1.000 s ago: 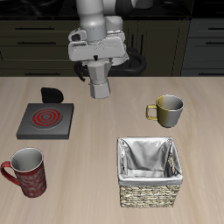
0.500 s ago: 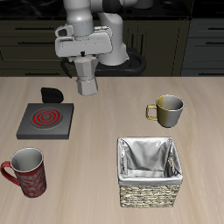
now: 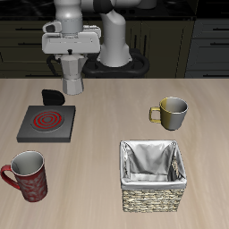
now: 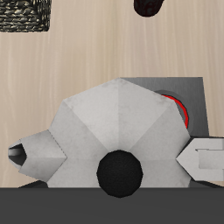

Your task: Place the moka pot on the stove

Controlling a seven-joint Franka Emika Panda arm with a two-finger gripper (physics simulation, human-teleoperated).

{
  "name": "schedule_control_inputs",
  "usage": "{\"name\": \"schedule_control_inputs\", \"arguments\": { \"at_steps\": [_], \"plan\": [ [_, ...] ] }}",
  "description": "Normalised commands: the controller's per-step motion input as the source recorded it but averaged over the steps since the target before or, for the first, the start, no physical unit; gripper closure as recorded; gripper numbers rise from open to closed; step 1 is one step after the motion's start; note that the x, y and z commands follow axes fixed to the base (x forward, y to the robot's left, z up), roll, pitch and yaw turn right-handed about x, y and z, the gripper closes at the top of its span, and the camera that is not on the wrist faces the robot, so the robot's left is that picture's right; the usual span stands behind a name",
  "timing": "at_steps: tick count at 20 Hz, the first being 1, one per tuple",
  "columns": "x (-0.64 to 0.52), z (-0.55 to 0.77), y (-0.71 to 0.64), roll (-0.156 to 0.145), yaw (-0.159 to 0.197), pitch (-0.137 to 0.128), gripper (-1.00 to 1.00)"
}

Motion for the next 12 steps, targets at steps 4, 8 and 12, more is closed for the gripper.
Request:
{"name": "schedule_control_inputs", "arguments": {
  "at_steps": [4,8,12],
  "plan": [
    [0.02,0.01,-0.27,-0.042,-0.01,0.002,1.0],
    [0.03,0.05,-0.2,-0.001,-0.001,0.002,1.0],
    [0.03,0.05,-0.17,0.013,-0.025,0.014,1.0]
  ]
}}
